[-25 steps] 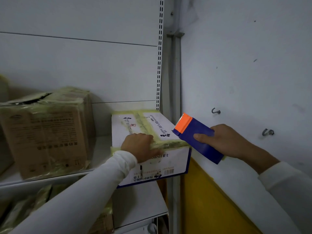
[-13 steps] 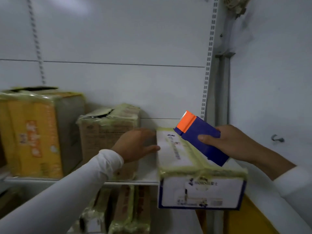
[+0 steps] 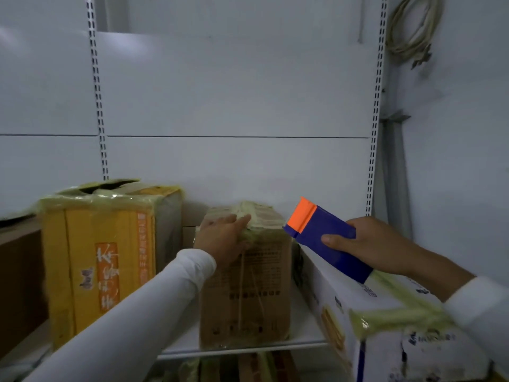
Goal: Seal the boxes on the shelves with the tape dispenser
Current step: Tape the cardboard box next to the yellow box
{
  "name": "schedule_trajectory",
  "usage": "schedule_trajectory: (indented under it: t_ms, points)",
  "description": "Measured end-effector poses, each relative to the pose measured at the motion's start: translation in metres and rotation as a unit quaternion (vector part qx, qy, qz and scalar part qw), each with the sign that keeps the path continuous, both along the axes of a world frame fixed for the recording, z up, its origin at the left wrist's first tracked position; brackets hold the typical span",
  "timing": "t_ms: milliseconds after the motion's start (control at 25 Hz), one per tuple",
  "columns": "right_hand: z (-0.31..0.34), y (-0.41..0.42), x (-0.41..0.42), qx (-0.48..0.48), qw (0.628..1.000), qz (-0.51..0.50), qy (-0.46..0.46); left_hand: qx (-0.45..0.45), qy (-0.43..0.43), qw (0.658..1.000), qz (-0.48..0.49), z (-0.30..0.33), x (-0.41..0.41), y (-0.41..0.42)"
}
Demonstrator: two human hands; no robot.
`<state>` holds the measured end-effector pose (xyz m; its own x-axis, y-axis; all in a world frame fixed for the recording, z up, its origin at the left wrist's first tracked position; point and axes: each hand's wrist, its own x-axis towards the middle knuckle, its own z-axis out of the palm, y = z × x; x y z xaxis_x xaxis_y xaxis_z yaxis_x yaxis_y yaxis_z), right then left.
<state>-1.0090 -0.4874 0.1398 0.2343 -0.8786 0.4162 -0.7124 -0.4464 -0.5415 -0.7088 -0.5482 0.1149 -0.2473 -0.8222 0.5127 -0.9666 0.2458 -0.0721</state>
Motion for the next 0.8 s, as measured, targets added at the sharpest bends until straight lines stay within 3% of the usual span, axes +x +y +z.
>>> schedule_trajectory:
  t_ms: [240, 440, 600, 800]
  points:
    - [0.02, 0.01, -0.01, 0.047, 0.999, 0.007, -0.015, -0.042, -0.005, 0.995, -0.091, -0.002, 0.015, 0.003]
    - [0.051, 0.004, -0.03, 0.045, 0.998, 0.012, -0.048, 0.026, 0.064, 0.968, -0.242, 0.002, 0.048, 0.014]
    - [0.049, -0.01, -0.031, 0.052, 0.998, 0.032, -0.027, 0.084, 0.109, 0.975, -0.173, 0.014, 0.064, 0.012]
    - [0.043, -0.022, -0.027, 0.079, 0.996, 0.049, -0.014, -0.03, 0.141, 0.981, -0.128, 0.012, 0.019, 0.034]
